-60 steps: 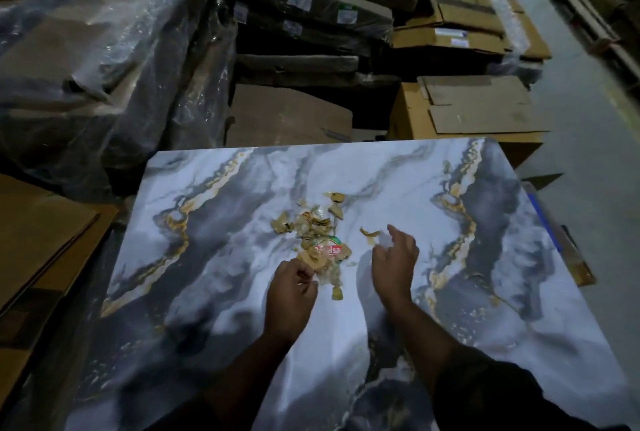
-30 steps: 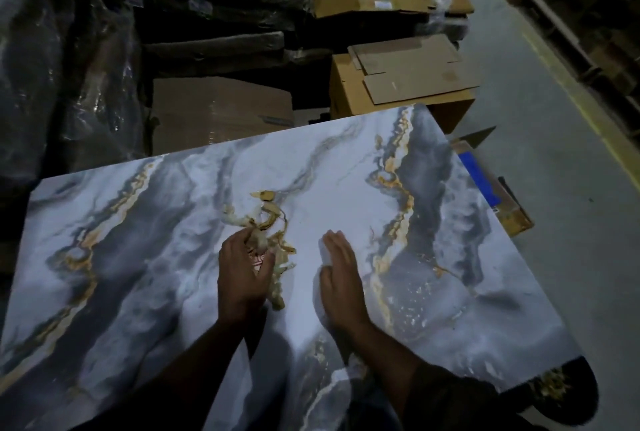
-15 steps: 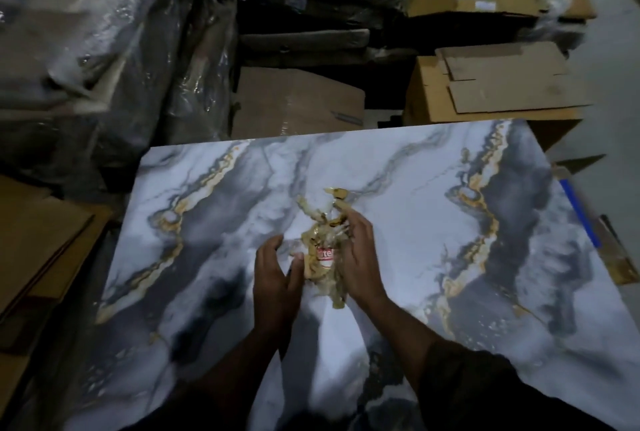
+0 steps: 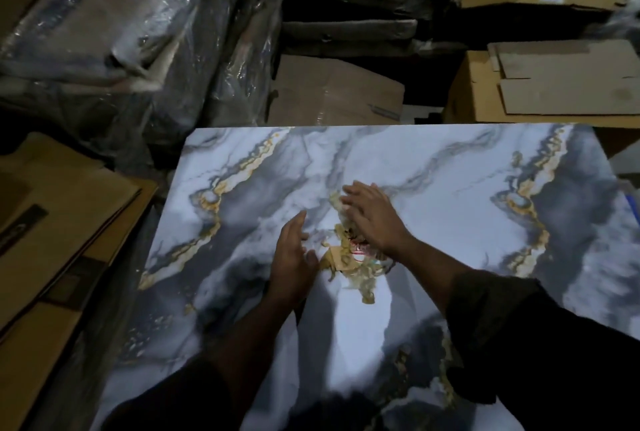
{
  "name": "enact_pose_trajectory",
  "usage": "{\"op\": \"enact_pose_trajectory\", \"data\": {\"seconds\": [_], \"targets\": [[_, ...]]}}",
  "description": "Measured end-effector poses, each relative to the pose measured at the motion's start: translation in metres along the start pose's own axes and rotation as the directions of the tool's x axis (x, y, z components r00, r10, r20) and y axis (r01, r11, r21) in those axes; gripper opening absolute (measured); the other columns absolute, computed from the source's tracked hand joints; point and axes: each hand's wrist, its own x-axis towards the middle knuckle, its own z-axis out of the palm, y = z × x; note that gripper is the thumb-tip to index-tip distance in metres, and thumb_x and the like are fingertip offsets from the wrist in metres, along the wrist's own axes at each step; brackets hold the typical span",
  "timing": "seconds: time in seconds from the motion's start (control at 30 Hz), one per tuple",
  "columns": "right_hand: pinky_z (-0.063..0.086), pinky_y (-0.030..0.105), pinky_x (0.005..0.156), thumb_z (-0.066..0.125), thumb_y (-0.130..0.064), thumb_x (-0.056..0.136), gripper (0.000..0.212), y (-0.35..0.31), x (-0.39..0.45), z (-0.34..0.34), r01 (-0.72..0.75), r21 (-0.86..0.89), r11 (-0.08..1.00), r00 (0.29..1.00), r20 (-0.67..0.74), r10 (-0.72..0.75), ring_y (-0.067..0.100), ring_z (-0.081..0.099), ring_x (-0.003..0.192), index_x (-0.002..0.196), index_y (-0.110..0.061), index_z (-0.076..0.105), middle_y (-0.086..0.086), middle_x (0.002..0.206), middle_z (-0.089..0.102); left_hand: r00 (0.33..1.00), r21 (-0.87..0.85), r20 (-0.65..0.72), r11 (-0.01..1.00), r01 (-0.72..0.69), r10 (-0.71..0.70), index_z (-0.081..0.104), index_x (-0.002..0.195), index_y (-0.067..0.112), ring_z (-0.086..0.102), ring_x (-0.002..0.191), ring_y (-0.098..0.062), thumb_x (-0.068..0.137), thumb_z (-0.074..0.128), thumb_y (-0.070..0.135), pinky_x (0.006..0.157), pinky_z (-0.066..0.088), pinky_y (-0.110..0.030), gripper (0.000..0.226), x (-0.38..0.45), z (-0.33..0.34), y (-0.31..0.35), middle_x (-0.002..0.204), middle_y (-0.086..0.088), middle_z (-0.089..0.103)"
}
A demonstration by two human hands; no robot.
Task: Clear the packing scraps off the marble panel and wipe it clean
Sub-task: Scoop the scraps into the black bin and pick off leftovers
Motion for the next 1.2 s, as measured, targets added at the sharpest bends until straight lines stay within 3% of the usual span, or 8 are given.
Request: {"op": "enact_pose_trajectory", "data": {"seconds": [0.13, 0.23, 0.47, 0.7, 0.93, 1.03, 1.13, 1.2], "targets": [[0.022, 0.04, 0.124, 0.041, -0.052, 0.102, 0.056, -0.002, -0.053, -0.005, 0.131, -0.093, 0.987, 0.99, 0.063, -0.126, 0.018, 0.032, 0.148, 0.142, -0.017, 0.057, 0.002, 0.152, 0.049, 0.99, 0.158, 0.078, 0.979, -0.127, 0.115, 0.031, 0.158, 0.011, 0.031, 0.149, -0.023, 0.082, 0.056, 0.001, 0.122, 0.029, -0.04, 0.081, 0.019, 0.001, 0.007, 0.164, -0.008, 0.032], [0.01, 0.042, 0.128, 0.045, -0.075, 0.092, 0.087, -0.002, -0.085, -0.004, 0.16, -0.177, 0.971, 0.983, 0.12, -0.14, 0.016, 0.011, 0.156, 0.158, -0.02, 0.033, 0.0, 0.165, 0.028, 0.954, 0.242, 0.279, 0.954, -0.175, 0.105, 0.025, 0.16, 0.016, 0.022, 0.153, -0.022, 0.091, 0.056, 0.0, 0.124, 0.019, -0.033, 0.078, 0.031, 0.001, 0.016, 0.169, -0.006, 0.021], [0.012, 0.055, 0.126, 0.055, -0.096, 0.066, 0.132, -0.02, -0.11, 0.029, 0.173, -0.299, 0.938, 0.983, -0.001, -0.182, 0.03, 0.006, 0.157, 0.16, -0.009, 0.022, 0.011, 0.167, 0.019, 0.94, 0.268, 0.3, 0.932, -0.244, 0.16, 0.064, 0.13, 0.013, 0.055, 0.116, -0.023, 0.091, 0.056, 0.005, 0.095, 0.043, -0.026, 0.04, 0.025, 0.008, 0.022, 0.128, -0.007, 0.054], [0.039, 0.042, 0.104, 0.061, -0.055, 0.081, 0.076, -0.034, -0.106, 0.046, 0.137, -0.386, 0.912, 0.973, -0.121, -0.197, 0.032, 0.053, 0.124, 0.142, -0.01, 0.052, 0.01, 0.131, 0.057, 0.98, 0.086, 0.163, 0.988, -0.132, 0.117, 0.069, 0.092, 0.002, 0.059, 0.09, -0.03, 0.082, 0.044, 0.025, 0.075, 0.04, -0.029, 0.035, -0.026, 0.011, 0.043, 0.086, -0.007, 0.06], [0.053, 0.039, 0.063, 0.07, -0.024, 0.088, 0.033, -0.036, -0.11, 0.054, 0.136, -0.375, 0.917, 0.977, -0.105, -0.188, 0.029, 0.06, 0.081, 0.117, -0.011, 0.063, 0.007, 0.095, 0.06, 0.931, -0.348, 0.168, 0.864, 0.363, -0.323, 0.075, 0.096, 0.026, 0.072, 0.099, -0.007, 0.09, 0.063, 0.018, 0.096, 0.056, -0.034, 0.016, -0.042, 0.006, 0.034, 0.104, 0.004, 0.077], [0.055, 0.036, 0.061, 0.08, -0.016, 0.076, 0.033, -0.043, -0.104, 0.053, 0.037, -0.38, 0.924, 0.996, -0.065, -0.067, 0.028, 0.066, 0.081, 0.106, -0.015, 0.064, 0.005, 0.096, 0.065, 0.879, -0.613, 0.165, 0.652, 0.446, -0.447, 0.07, 0.107, 0.011, 0.073, 0.104, -0.02, 0.102, 0.054, 0.008, 0.092, 0.058, -0.027, 0.017, -0.04, 0.0, 0.042, 0.115, -0.014, 0.074], [0.049, 0.035, 0.064, 0.067, -0.021, 0.094, 0.008, -0.06, -0.089, 0.043, -0.203, -0.162, 0.966, 0.964, -0.208, 0.168, 0.025, 0.065, 0.076, 0.089, -0.016, 0.064, 0.004, 0.085, 0.067, 0.866, -0.606, 0.043, 0.676, 0.419, -0.498, 0.073, 0.106, 0.019, 0.072, 0.107, -0.02, 0.102, 0.056, 0.019, 0.096, 0.057, -0.034, 0.017, -0.042, -0.005, 0.042, 0.109, -0.003, 0.076], [0.044, 0.034, 0.065, 0.058, -0.031, 0.099, 0.024, -0.069, -0.084, 0.031, -0.34, 0.1, 0.935, 0.903, -0.242, 0.355, 0.021, 0.062, 0.073, 0.079, -0.017, 0.062, 0.0, 0.076, 0.065, 0.872, -0.574, -0.022, 0.72, 0.389, -0.488, 0.074, 0.109, 0.033, 0.069, 0.109, -0.009, 0.093, 0.063, 0.041, 0.1, 0.056, -0.036, 0.021, -0.045, -0.009, 0.046, 0.112, 0.012, 0.075]]}}
